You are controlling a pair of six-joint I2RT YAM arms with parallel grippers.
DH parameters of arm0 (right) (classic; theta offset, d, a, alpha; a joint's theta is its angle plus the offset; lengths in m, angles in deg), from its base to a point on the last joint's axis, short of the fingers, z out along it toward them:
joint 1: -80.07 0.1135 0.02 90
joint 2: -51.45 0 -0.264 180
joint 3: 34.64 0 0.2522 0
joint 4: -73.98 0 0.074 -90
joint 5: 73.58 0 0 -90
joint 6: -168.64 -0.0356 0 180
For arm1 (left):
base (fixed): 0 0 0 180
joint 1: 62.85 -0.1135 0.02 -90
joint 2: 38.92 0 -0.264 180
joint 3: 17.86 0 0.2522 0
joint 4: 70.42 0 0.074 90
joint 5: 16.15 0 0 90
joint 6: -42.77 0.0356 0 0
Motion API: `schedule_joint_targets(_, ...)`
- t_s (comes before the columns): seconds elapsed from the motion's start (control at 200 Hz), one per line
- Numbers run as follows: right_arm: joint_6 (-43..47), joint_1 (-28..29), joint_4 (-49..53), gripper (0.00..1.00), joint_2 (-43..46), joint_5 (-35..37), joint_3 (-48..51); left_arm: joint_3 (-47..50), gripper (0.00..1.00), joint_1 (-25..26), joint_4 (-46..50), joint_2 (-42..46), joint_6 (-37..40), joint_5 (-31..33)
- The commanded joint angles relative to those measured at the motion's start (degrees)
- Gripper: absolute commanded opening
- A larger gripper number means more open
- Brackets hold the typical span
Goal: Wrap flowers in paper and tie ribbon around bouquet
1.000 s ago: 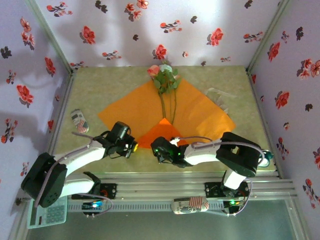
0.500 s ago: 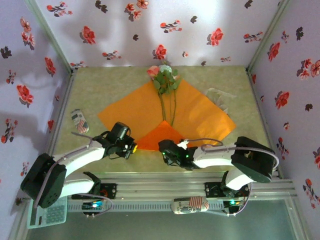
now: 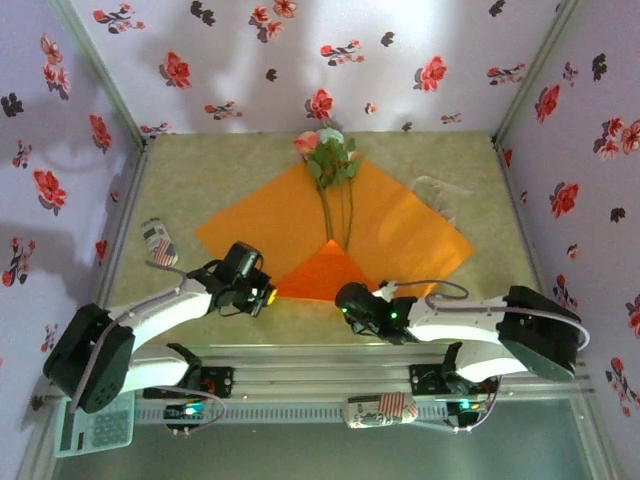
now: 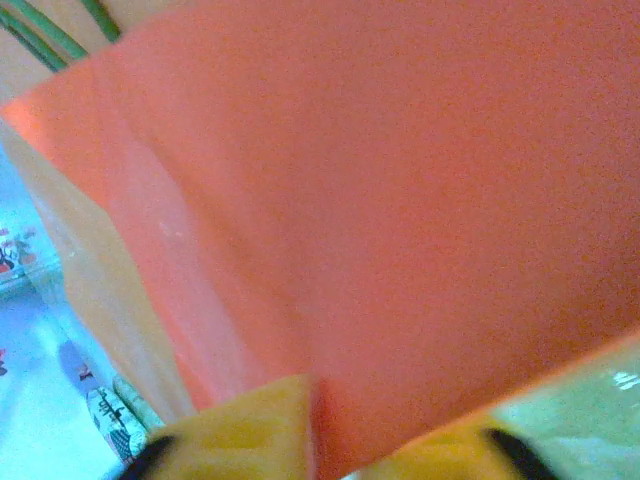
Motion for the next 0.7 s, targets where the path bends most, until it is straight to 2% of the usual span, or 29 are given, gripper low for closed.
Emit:
schedule_joint_targets(0.0, -13.8, -1.7, 7.9, 0.44, 2.4, 3.0, 1.1, -1.2, 0.0, 0.1, 2.2, -0.6, 0.9, 0.7)
schedule_joint_targets(0.065, -12.4, -3.1, 10.1, 0.44, 3.4, 1.9, 1.2, -1.2, 0.0, 0.1, 2.4, -0.5, 1.0, 0.7)
schedule_joint_targets(0.11, -12.1, -3.8, 11.3, 0.4, 4.0, 1.3, 1.6, -1.1, 0.0, 0.1, 2.4, -0.4, 1.0, 0.6)
schedule_joint_targets(0.225, -13.0, -4.5, 12.4, 0.06, 5.4, 1.0, 3.1, -1.0, 0.0, 0.1, 2.3, -0.5, 1.0, 0.6)
schedule_joint_targets(0.255, -13.3, -4.5, 13.2, 0.0, 5.9, 1.0, 3.3, -1.1, 0.0, 0.1, 2.3, -0.5, 1.0, 0.6)
schedule_joint_targets(0.34, -13.7, -4.6, 17.3, 0.01, 7.8, 1.8, 2.8, -1.1, 0.0, 0.1, 2.3, -0.5, 1.0, 0.6)
schedule_joint_targets(0.365, -13.6, -4.7, 17.9, 0.09, 8.4, 2.0, 2.8, -1.2, 0.0, 0.1, 2.3, -0.5, 1.0, 0.6)
schedule_joint_targets(0.395, -13.6, -4.8, 17.9, 0.26, 8.9, 2.1, 3.0, -1.2, 0.0, 0.1, 2.3, -0.6, 1.1, 0.6)
schedule_joint_targets(0.42, -13.7, -4.8, 17.9, 0.36, 9.3, 2.2, 3.3, -1.1, 0.0, 0.1, 2.2, -0.6, 1.1, 0.6)
schedule_joint_targets(0.44, -13.7, -5.0, 18.1, 0.41, 9.5, 2.3, 3.5, -1.1, 0.0, 0.1, 2.2, -0.6, 1.1, 0.5)
schedule_joint_targets(0.475, -13.7, -5.2, 18.6, 0.45, 9.9, 2.2, 3.7, -1.2, 0.0, 0.1, 2.2, -0.7, 1.1, 0.5)
schedule_joint_targets(0.525, -13.6, -5.7, 19.1, 0.44, 10.2, 2.1, 3.8, -1.2, 0.0, 0.1, 2.2, -0.7, 1.2, 0.5)
schedule_joint_targets(0.59, -13.6, -6.3, 19.2, 0.37, 10.6, 1.9, 4.5, -1.3, 0.0, 0.1, 2.3, -0.8, 1.2, 0.5)
schedule_joint_targets(0.66, -13.6, -7.1, 19.7, 0.23, 11.2, 1.9, 5.2, -1.3, 0.0, 0.1, 2.2, -1.1, 1.4, 0.5)
schedule_joint_targets(0.695, -13.7, -7.5, 20.2, 0.09, 11.5, 1.9, 5.4, -1.5, 0.0, 0.1, 2.1, -1.2, 1.4, 0.5)
